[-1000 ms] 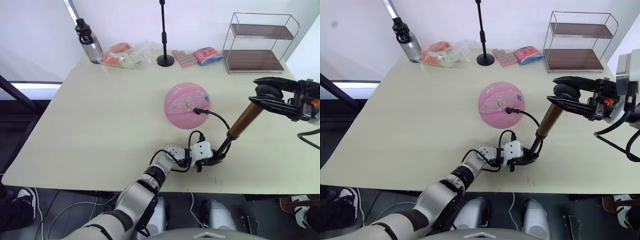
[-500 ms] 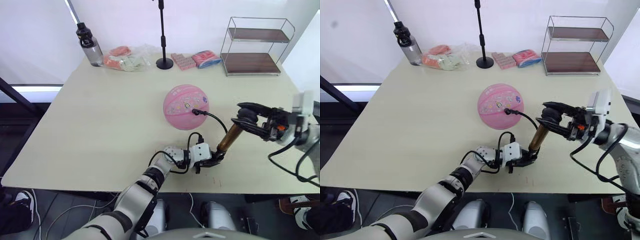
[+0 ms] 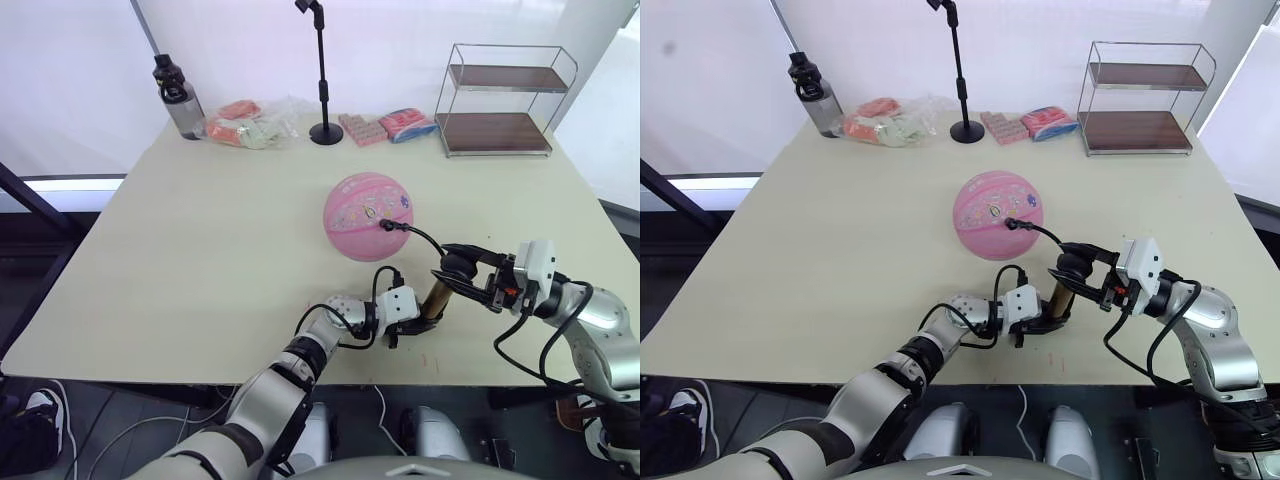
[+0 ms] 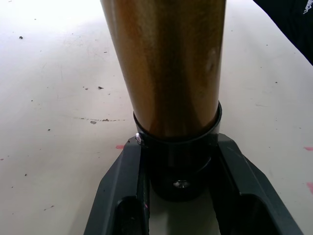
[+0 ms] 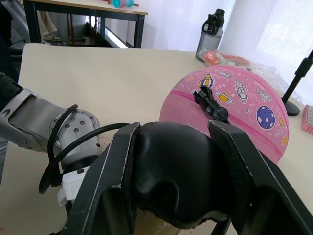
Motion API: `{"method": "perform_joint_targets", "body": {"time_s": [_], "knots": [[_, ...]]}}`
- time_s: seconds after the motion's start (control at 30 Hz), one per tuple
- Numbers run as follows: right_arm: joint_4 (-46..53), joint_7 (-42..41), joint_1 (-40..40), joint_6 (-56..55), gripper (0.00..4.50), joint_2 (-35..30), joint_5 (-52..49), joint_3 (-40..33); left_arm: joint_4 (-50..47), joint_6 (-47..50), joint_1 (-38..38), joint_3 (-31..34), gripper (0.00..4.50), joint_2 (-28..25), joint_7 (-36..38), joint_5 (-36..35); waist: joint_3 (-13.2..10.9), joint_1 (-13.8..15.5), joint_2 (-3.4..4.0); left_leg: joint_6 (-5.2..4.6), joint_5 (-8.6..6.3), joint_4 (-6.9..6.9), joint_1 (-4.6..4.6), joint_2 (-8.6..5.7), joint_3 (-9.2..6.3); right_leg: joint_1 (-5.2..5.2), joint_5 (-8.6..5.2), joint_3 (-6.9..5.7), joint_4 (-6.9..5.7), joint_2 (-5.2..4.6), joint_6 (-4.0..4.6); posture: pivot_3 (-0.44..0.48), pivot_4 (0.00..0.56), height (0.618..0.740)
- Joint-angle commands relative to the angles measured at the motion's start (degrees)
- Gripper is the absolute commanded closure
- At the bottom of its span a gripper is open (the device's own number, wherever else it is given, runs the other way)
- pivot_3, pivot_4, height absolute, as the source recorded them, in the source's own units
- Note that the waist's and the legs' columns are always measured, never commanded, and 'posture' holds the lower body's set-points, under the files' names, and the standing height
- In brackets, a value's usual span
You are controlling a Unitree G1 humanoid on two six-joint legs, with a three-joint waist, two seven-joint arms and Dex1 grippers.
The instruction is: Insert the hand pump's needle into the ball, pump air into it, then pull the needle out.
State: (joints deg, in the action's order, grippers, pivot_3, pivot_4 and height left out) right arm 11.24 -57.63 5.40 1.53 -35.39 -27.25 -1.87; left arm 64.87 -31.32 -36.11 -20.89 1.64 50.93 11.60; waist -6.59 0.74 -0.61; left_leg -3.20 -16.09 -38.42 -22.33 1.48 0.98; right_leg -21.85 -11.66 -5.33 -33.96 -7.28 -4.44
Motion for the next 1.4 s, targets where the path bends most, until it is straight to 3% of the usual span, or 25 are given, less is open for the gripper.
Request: {"method": "perform_joint_targets", "body": {"time_s": [0.03, 0.33, 0.77, 1.0, 1.17, 1.4], "knots": [[1.1, 0.6, 1.1, 5.5, 2.85, -3.0, -1.8, -3.0, 4.6, 1.3, 3.4, -3.7, 3.4, -1.2, 2.0, 4.4, 0.0, 0.1, 0.01, 0.0, 0.0, 0.0, -0.04, 0.0, -0.01, -0.03, 0.02, -0.01, 0.0, 0.0, 0.27, 0.0, 0.15, 0.74], [9.1, 1.6, 9.5, 17.8, 2.85, -12.2, -16.6, -15.2, 4.8, 1.0, 3.5, -3.9, 3.4, -1.6, 2.1, 4.6, -0.5, 0.2, 0.29, 0.0, 0.0, -0.05, -0.45, -0.2, 0.01, -0.24, 0.07, 0.01, 0.04, -0.15, 0.27, 0.0, 0.15, 0.74], [8.4, 3.5, 20.1, 28.7, 2.85, -19.8, -27.5, -24.2, 5.1, 0.8, 3.4, -4.1, 3.4, -1.6, 1.9, 5.0, -0.8, 0.2, 0.2, 0.0, 0.0, -0.07, -0.46, -0.19, 0.0, -0.25, 0.11, -0.04, 0.02, -0.19, 0.19, 0.0, 0.15, 0.74], [9.0, 3.2, 19.5, 29.4, 2.85, -18.9, -27.0, -23.1, 5.2, 0.8, 3.4, -4.2, 3.4, -1.7, 1.9, 5.0, -1.0, 0.2, 0.27, 0.0, 0.0, -0.07, -0.51, -0.25, 0.07, -0.27, 0.12, -0.01, 0.02, -0.3, 0.18, 0.0, 0.15, 0.74], [10.8, 1.0, 12.5, 26.2, 2.85, -16.2, -20.7, -18.1, 5.1, 0.8, 3.5, -4.1, 3.4, -1.7, 2.0, 5.0, -0.9, 0.1, 0.24, 0.0, 0.0, -0.07, -0.45, -0.25, 0.03, -0.22, 0.11, -0.05, 0.01, -0.27, 0.17, 0.0, 0.15, 0.74], [5.5, 0.5, 6.0, 16.5, 2.85, -8.0, -10.4, -9.2, 4.8, 1.1, 3.6, -4.0, 3.4, -1.7, 1.8, 4.9, -0.4, 0.0, -0.09, 0.0, 0.0, -0.06, -0.28, -0.12, 0.0, -0.19, 0.09, -0.01, -0.02, -0.09, 0.14, 0.0, 0.15, 0.74]]}}
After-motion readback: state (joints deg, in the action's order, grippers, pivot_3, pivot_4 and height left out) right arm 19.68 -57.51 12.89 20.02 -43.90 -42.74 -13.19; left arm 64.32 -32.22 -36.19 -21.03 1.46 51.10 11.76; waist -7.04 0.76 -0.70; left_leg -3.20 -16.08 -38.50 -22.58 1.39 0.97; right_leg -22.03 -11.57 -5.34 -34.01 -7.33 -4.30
